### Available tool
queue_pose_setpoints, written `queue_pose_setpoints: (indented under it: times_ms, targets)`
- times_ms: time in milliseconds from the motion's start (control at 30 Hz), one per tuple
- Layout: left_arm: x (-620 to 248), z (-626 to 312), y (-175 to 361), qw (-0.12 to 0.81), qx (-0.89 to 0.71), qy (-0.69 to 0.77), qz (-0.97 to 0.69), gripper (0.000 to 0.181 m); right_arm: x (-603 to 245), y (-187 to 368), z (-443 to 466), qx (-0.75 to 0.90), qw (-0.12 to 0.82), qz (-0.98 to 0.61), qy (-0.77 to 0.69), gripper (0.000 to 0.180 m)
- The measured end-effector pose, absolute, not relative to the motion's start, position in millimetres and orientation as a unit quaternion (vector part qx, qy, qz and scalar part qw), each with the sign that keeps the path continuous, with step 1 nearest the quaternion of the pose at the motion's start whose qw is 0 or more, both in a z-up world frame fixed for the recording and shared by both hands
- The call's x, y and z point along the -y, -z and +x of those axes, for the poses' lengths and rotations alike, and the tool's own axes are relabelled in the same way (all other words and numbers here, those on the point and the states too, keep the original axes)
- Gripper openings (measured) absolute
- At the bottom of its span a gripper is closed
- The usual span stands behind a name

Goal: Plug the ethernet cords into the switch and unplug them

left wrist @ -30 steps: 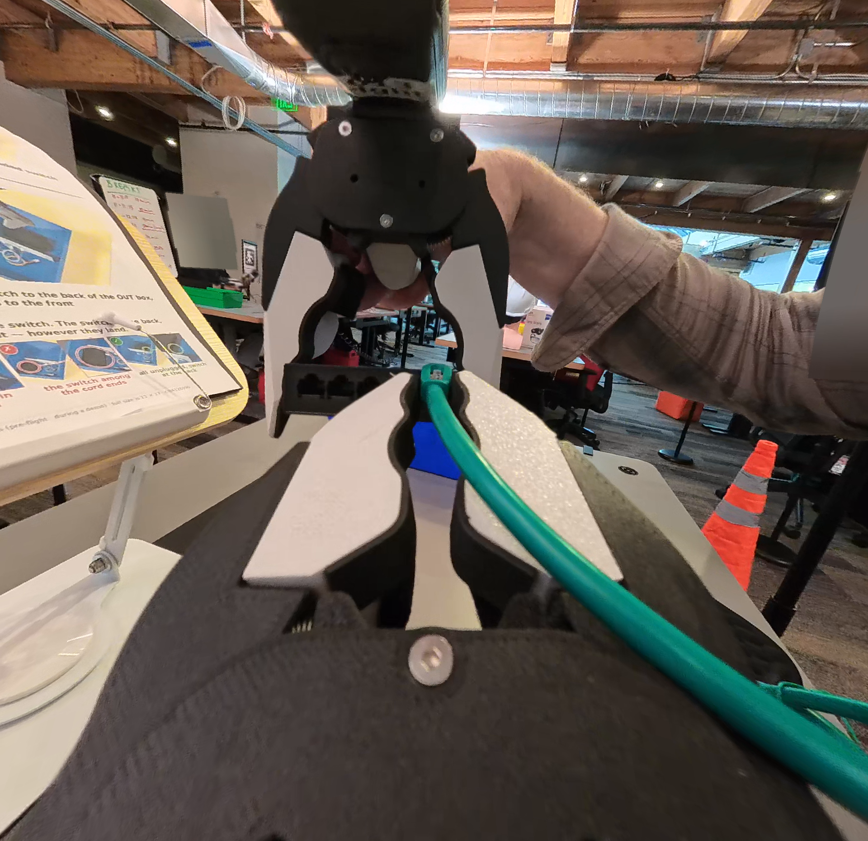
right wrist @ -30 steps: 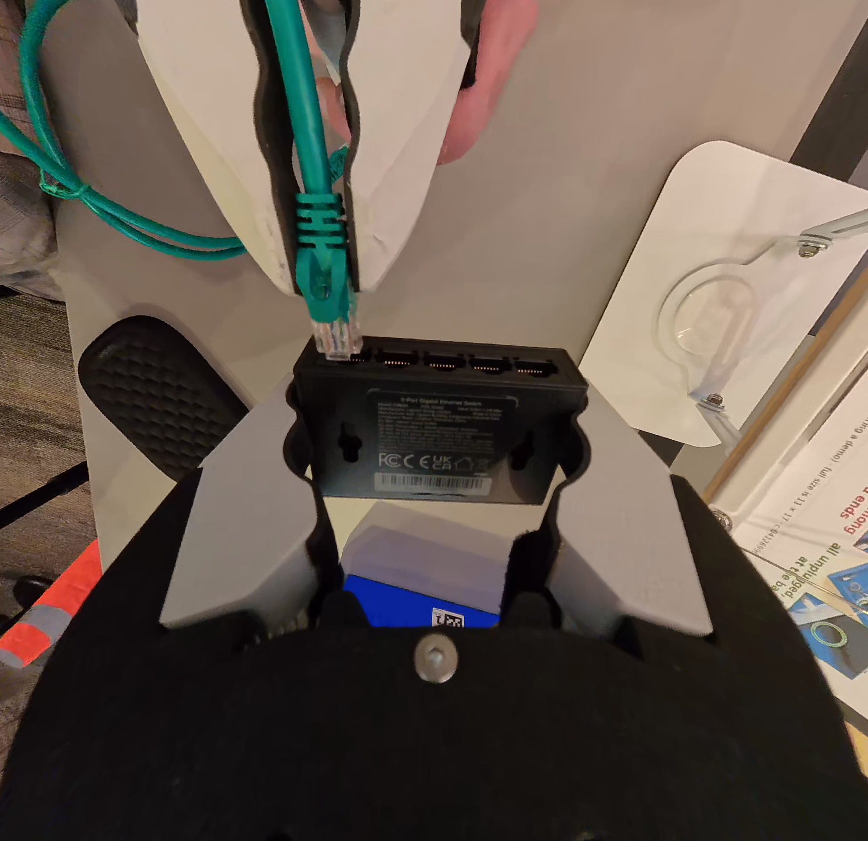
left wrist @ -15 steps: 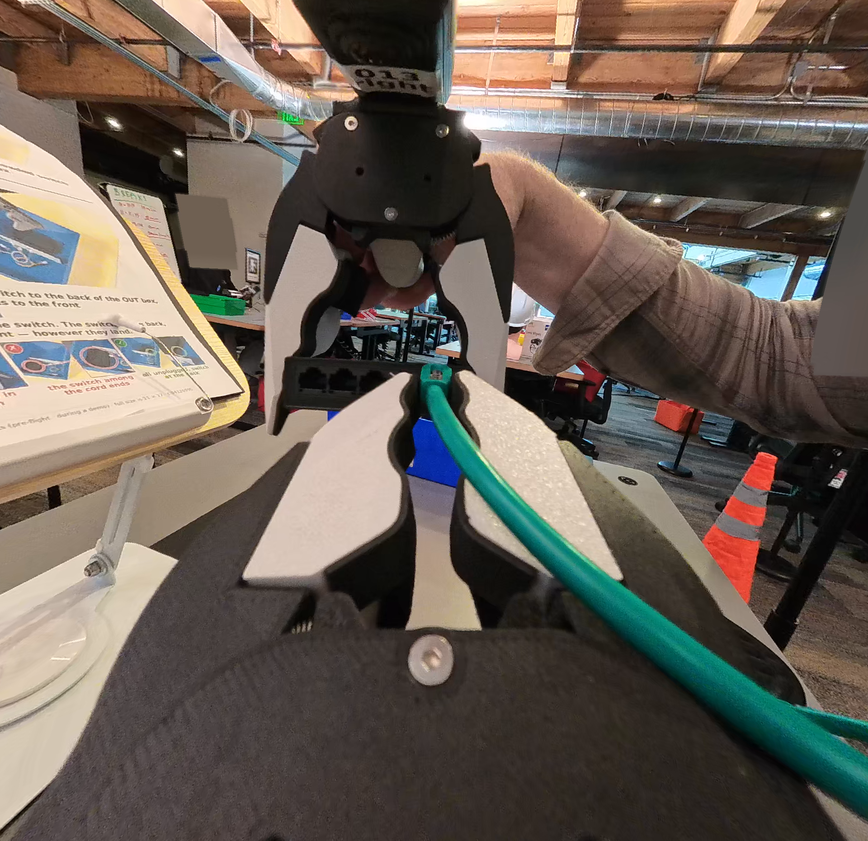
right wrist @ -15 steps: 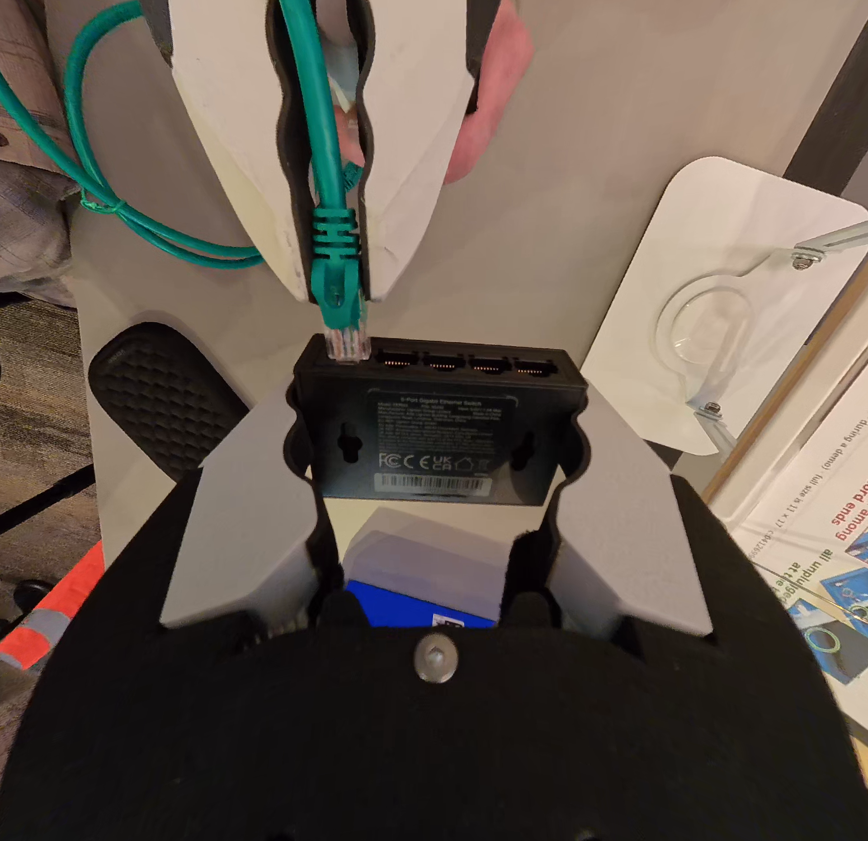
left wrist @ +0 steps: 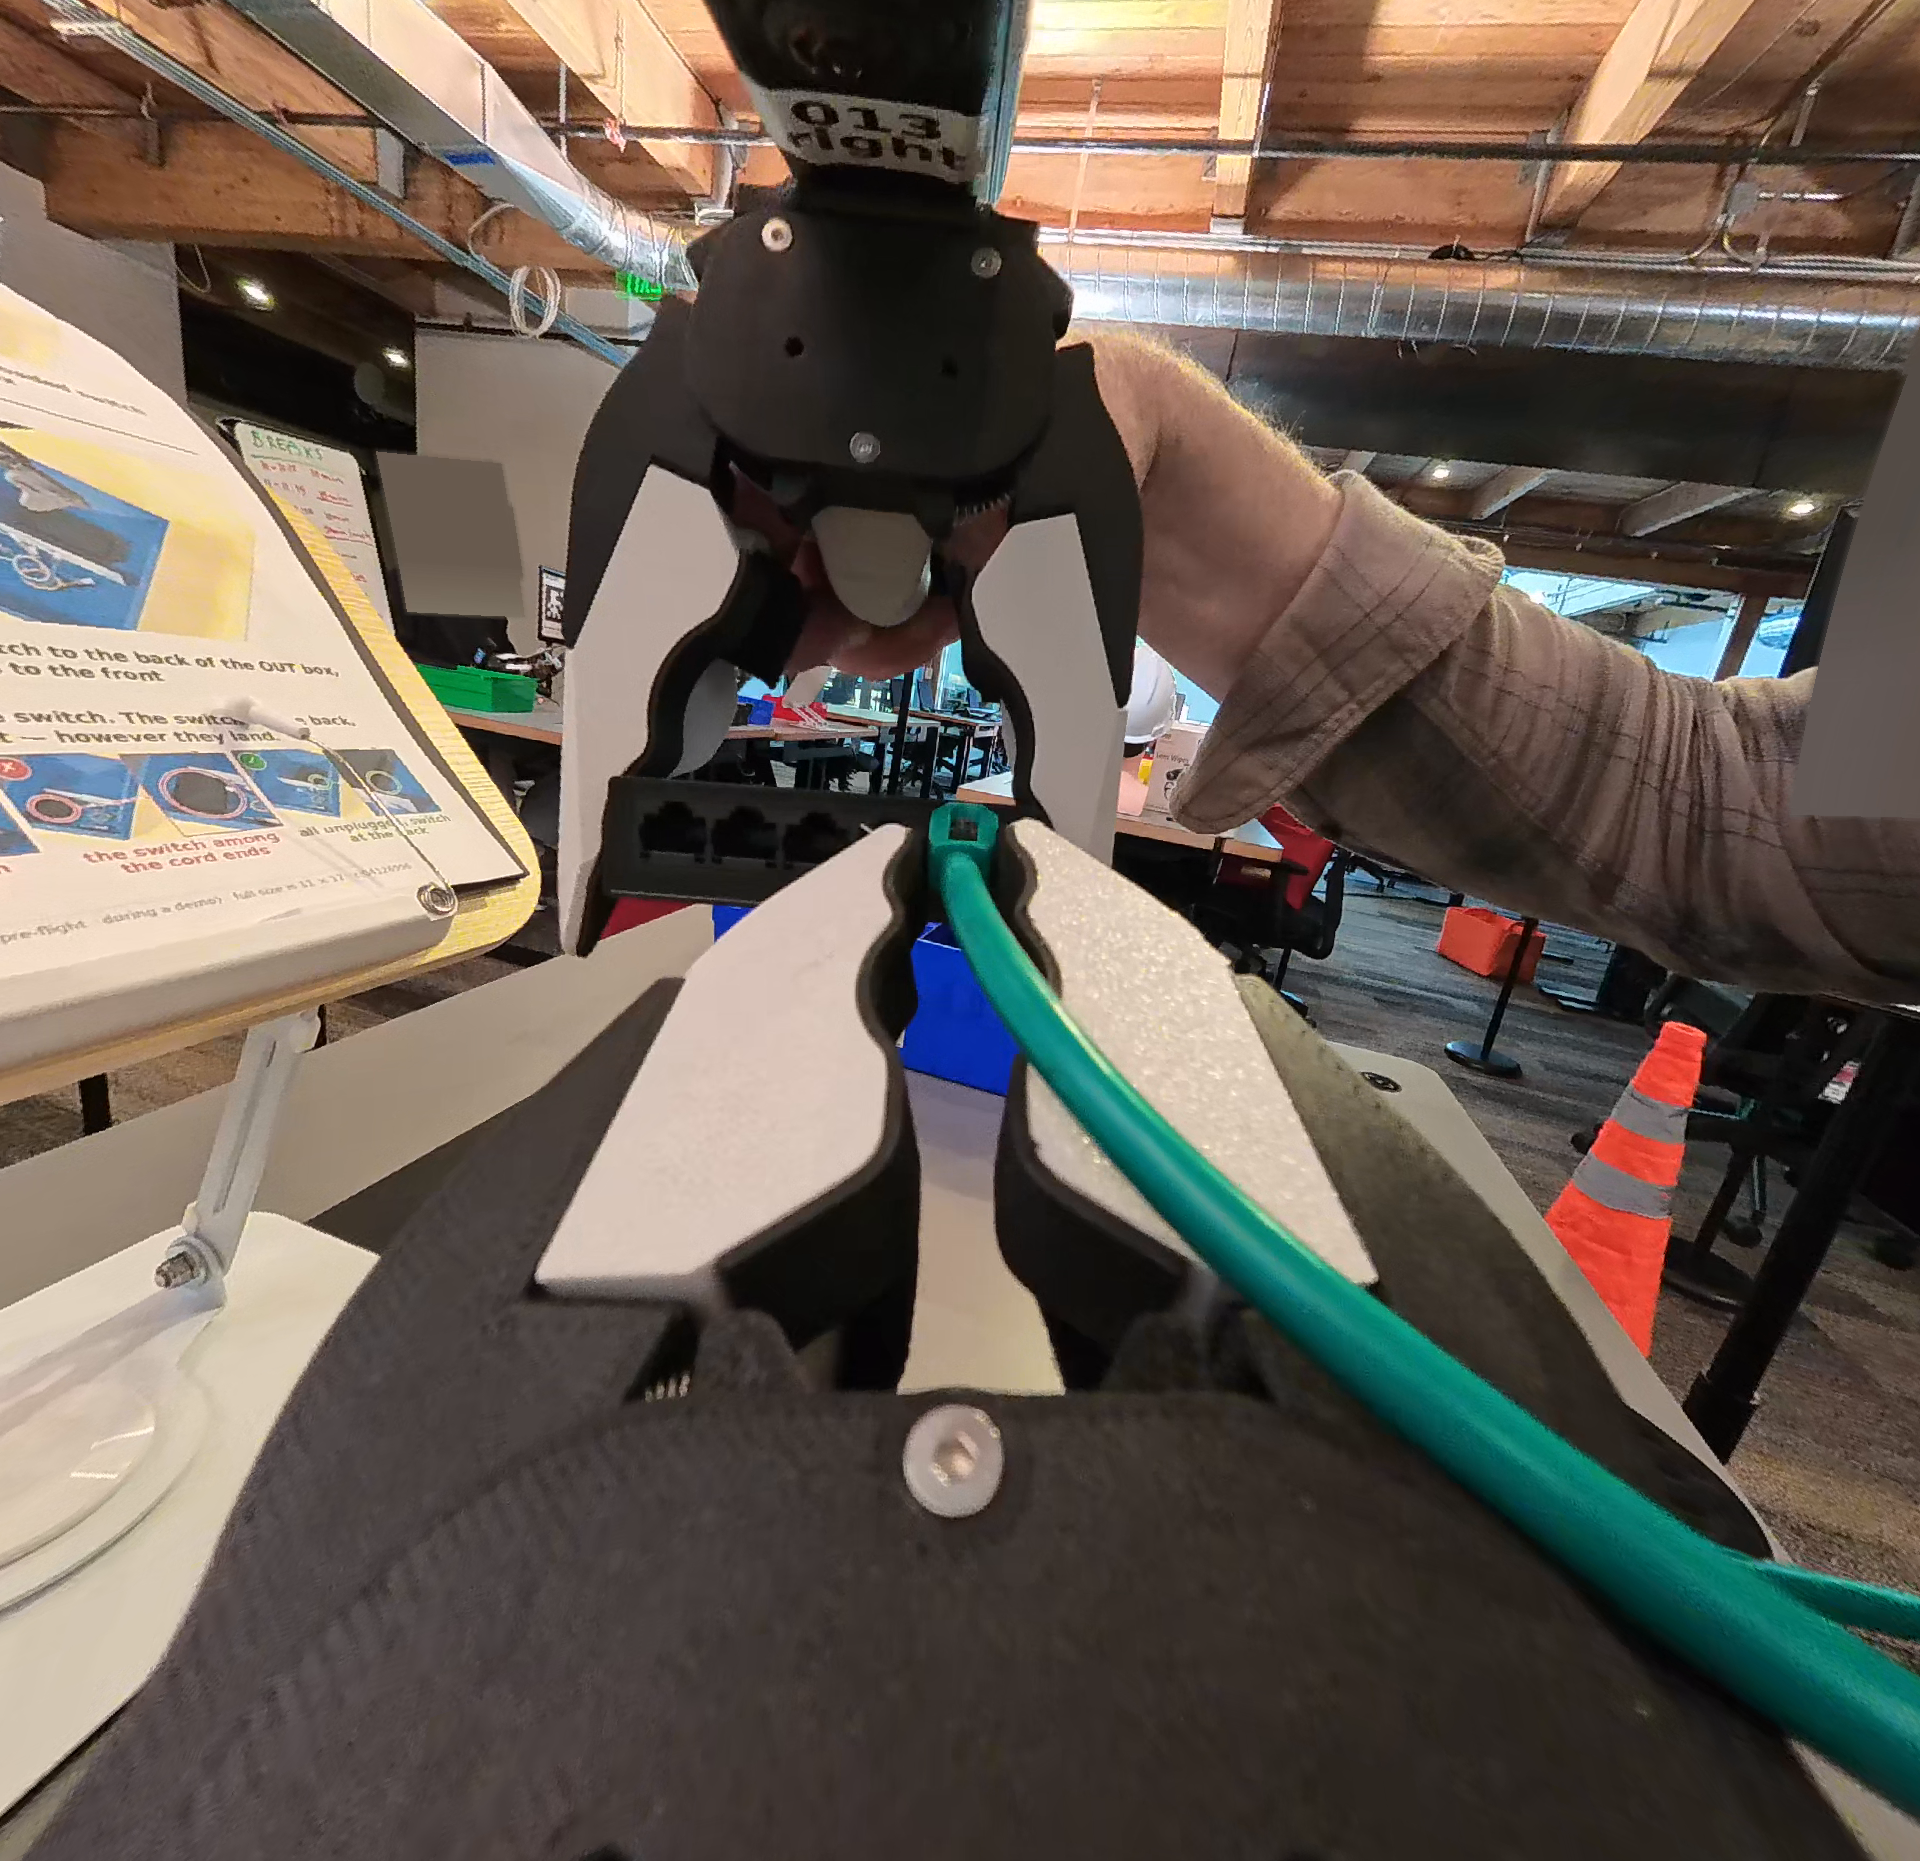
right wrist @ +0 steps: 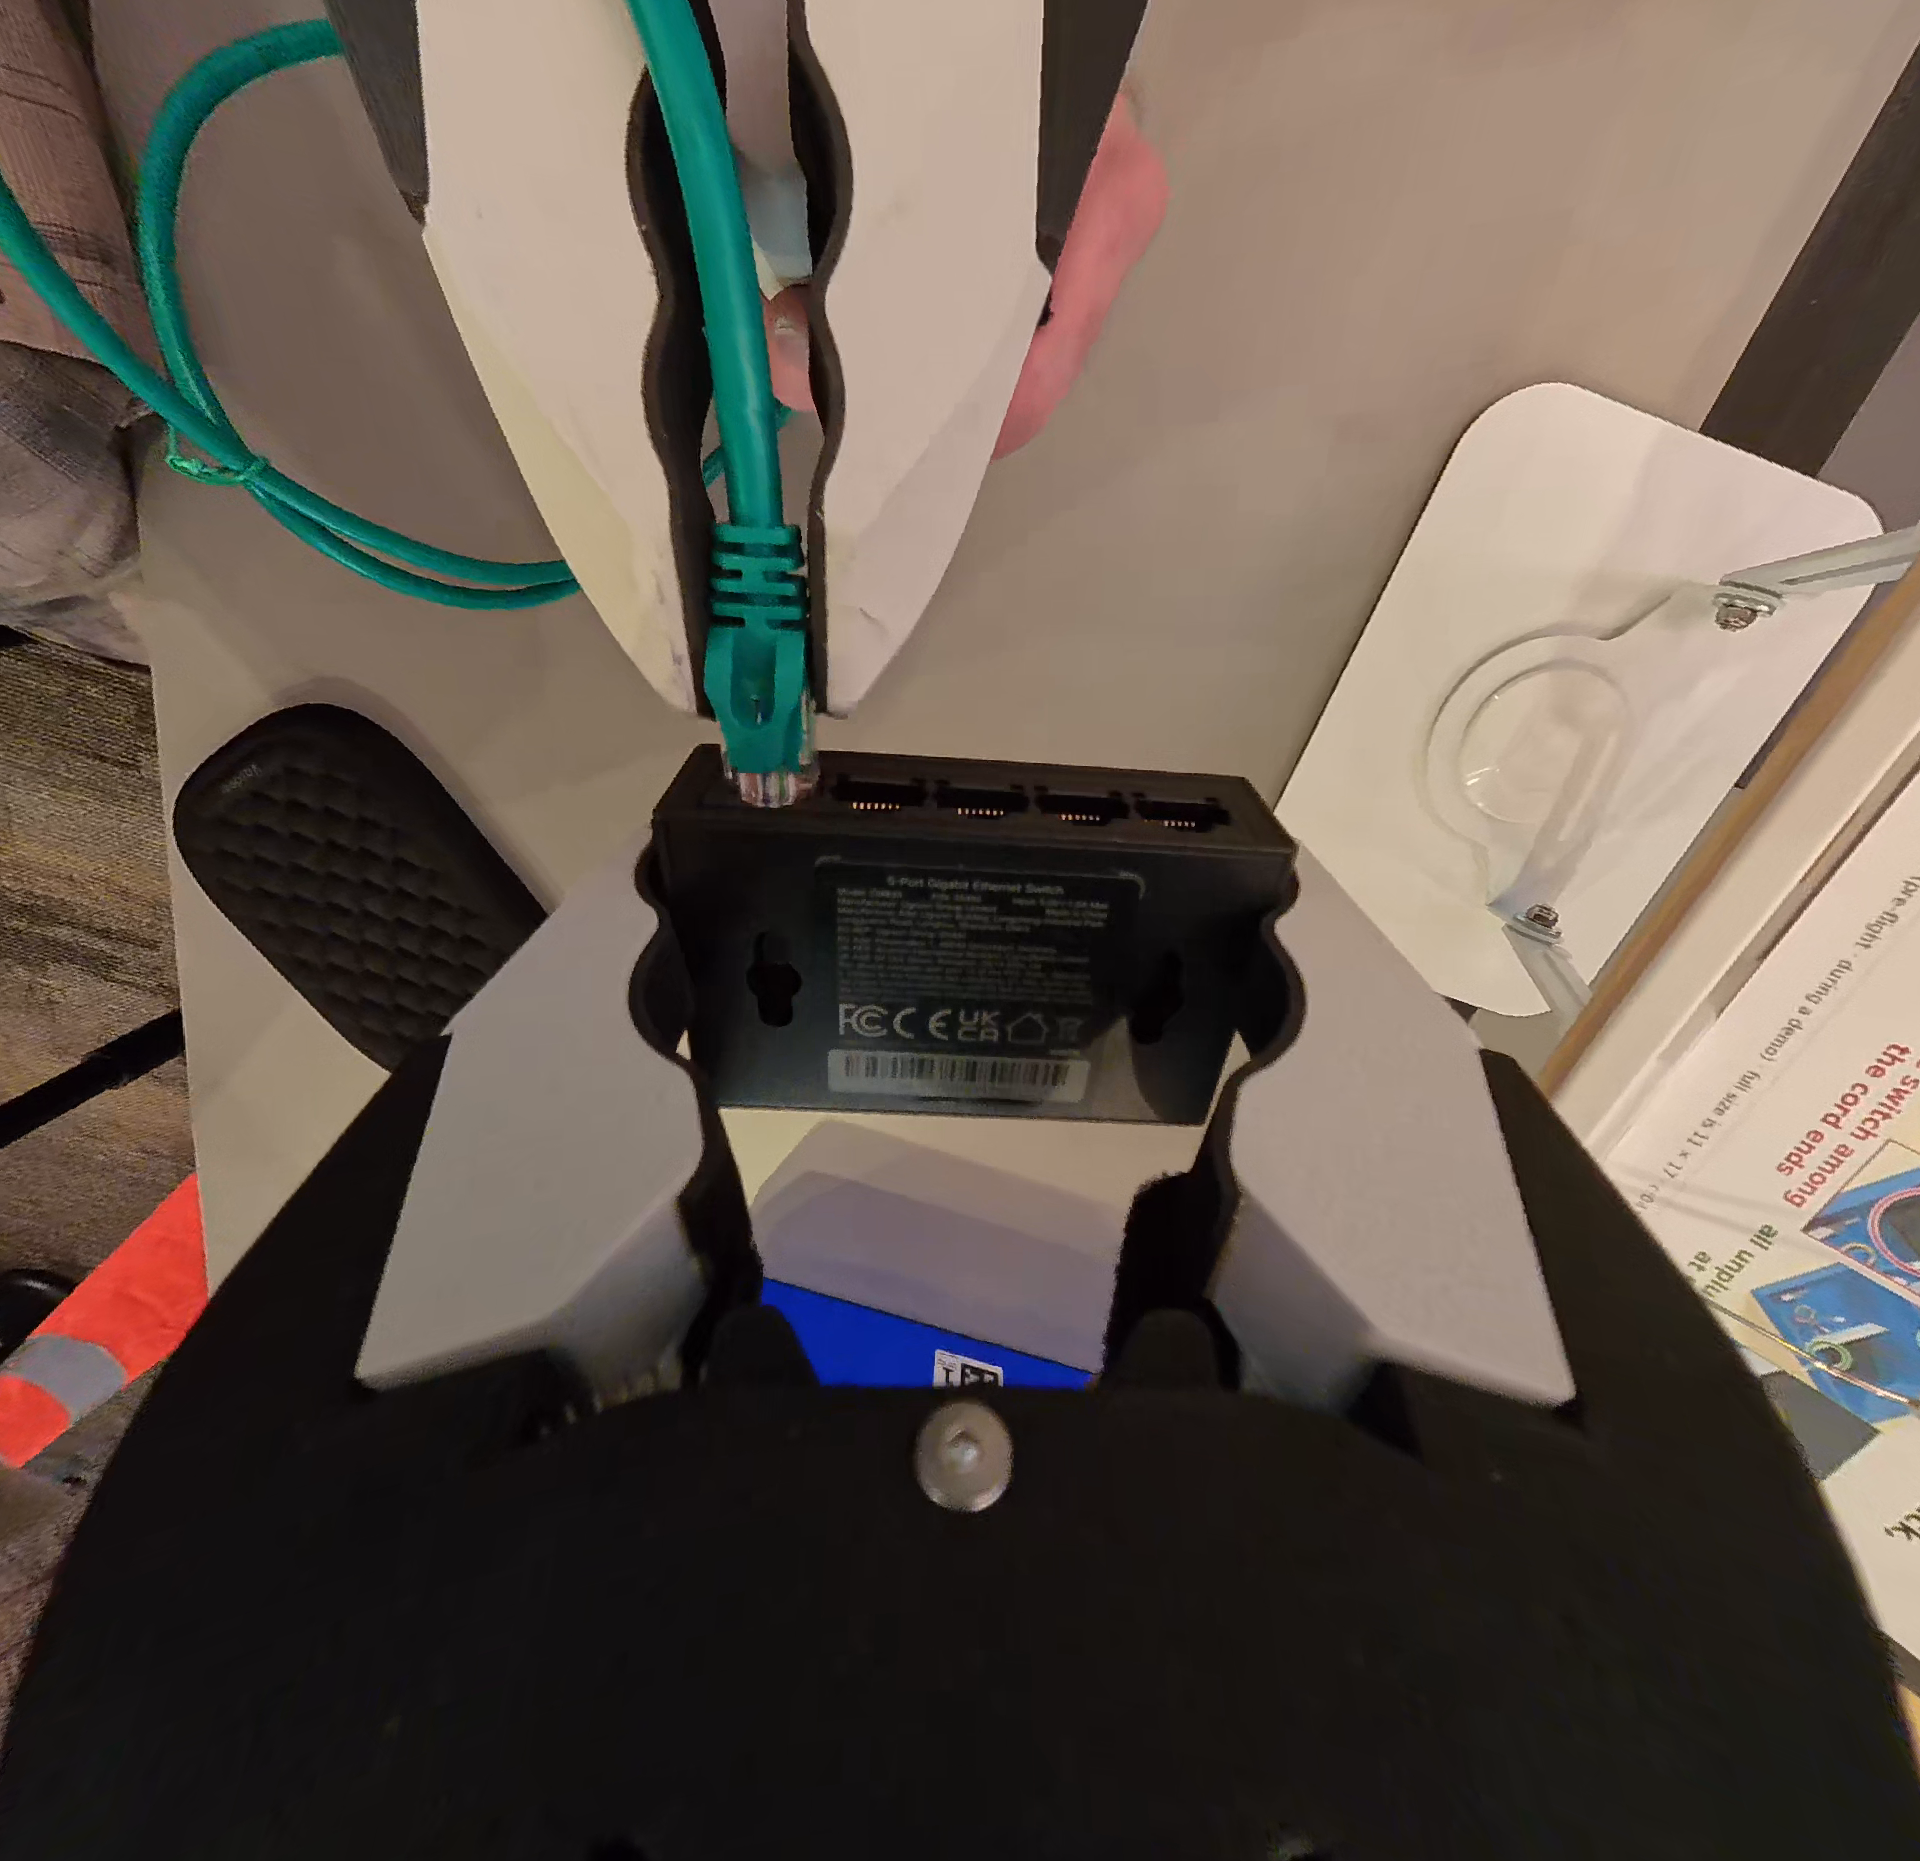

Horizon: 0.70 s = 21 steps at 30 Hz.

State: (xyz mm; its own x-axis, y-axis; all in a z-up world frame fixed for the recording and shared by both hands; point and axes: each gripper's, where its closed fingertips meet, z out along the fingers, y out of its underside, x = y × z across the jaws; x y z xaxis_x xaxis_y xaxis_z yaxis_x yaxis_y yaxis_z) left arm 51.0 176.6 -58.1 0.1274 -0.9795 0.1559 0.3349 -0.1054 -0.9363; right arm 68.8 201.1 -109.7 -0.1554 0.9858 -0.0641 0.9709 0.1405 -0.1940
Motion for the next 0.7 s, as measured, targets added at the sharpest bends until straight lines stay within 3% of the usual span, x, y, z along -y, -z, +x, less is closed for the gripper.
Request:
queue_pose_setpoints:
  times_ms: [700]
  targets:
    - [-172.9,52.2,60.6,0.598,-0.334,0.559,-0.467,0.013,-200.6,107.7,61.7,0.764,0.042,-0.640,-0.071,0.103]
